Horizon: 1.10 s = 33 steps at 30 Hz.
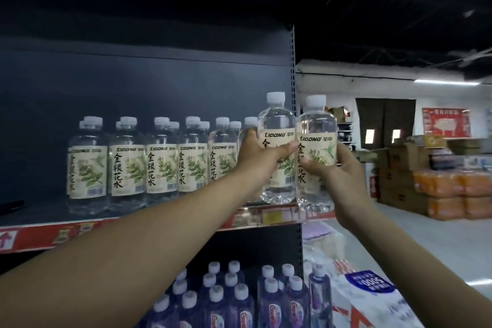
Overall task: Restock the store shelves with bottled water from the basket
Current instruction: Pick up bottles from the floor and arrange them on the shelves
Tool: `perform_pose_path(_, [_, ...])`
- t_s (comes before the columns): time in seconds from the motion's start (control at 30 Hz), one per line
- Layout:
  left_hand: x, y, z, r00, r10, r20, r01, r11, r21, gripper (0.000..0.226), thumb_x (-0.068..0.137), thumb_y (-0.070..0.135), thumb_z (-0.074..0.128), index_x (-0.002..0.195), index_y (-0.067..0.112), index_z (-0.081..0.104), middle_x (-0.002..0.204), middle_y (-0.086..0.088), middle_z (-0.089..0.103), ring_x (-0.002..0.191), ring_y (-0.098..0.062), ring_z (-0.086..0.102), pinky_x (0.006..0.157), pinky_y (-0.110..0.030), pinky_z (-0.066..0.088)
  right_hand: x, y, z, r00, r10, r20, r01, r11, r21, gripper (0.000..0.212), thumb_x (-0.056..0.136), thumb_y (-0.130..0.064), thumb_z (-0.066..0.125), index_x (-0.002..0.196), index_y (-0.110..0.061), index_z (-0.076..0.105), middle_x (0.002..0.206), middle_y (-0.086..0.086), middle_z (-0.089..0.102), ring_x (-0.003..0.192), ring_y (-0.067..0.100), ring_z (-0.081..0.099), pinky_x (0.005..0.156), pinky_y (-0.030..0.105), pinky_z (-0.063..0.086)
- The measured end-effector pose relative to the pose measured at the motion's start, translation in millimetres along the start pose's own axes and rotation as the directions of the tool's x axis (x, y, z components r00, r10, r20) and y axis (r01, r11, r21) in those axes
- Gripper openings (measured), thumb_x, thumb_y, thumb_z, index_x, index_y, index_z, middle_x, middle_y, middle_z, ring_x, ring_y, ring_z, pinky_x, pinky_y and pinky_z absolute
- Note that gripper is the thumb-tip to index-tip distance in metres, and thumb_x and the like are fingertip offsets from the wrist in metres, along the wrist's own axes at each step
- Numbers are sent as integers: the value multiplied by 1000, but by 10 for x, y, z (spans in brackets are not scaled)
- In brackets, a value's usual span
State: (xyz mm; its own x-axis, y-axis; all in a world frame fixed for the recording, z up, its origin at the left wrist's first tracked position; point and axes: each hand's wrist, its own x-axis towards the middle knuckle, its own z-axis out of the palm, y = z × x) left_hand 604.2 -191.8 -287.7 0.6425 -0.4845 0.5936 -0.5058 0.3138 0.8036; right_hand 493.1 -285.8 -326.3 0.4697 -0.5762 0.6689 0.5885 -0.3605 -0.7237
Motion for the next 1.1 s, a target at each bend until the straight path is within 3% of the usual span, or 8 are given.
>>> perform_pose_path(0.17, [222,-223,302,998,-3,-57,3,1000,12,107,60,47,85,148,30,27,150,-5,44,135,-31,45,109,-54,39,285,220,-157,999,15,-47,-17,999,-42,36,83,2,68,115,-10,58,102,5,74,88,22,74,72,37,61])
perform_pose_path(0.4, [283,-473,472,997,-26,-70,33,995,93,65,76,31,82,128,18,46,125,1,60,116,-24,58,96,-38,46,408,516,-289,993,93,-79,-92,996,12,28,87,-5,67,114,-9,60,99,4,74,79,18,75,55,26,58])
perform_pose_path(0.57, [335,-536,531,993,21,-120,-2,987,159,87,82,42,74,151,20,25,154,-7,37,140,-30,37,112,-45,32,509,618,-246,995,-28,-100,22,998,-66,32,84,-7,70,114,-15,61,102,1,74,89,17,74,69,32,59])
perform_pose_path(0.63, [313,-598,517,993,73,-97,-52,977,205,89,87,41,69,155,19,16,158,-2,29,141,-22,34,112,-36,29,548,687,-242,993,-52,-106,42,995,-94,37,82,-9,72,117,-16,60,104,0,73,91,15,73,76,33,58])
perform_pose_path(0.73, [268,-646,464,980,194,-35,-169,919,357,84,91,42,64,154,16,13,143,9,40,118,-2,47,98,-8,30,607,754,-259,994,-60,-91,49,992,-118,46,83,-12,73,125,-14,53,106,-1,71,93,13,71,85,36,57])
perform_pose_path(0.83, [285,-634,467,981,192,-30,-148,840,521,93,93,49,58,155,13,0,155,-8,33,136,-27,43,104,-30,37,632,771,-273,994,-45,-98,33,991,-128,68,83,-17,75,139,-15,36,111,-3,64,98,14,67,89,36,55])
perform_pose_path(0.97, [257,-602,513,984,176,-32,-104,708,699,96,93,55,52,155,12,-9,154,-18,31,133,-35,45,99,-43,44,637,762,-302,996,-18,-87,-1,977,-212,64,86,-27,72,137,-13,35,116,-2,62,102,13,62,92,37,51])
perform_pose_path(1.1, [222,-533,588,983,153,-101,-14,610,792,98,91,56,55,155,9,-2,152,-24,26,136,-39,35,103,-46,40,621,743,-331,997,-30,-65,8,945,-327,47,90,-36,67,122,-18,38,96,-14,54,85,4,55,65,23,44])
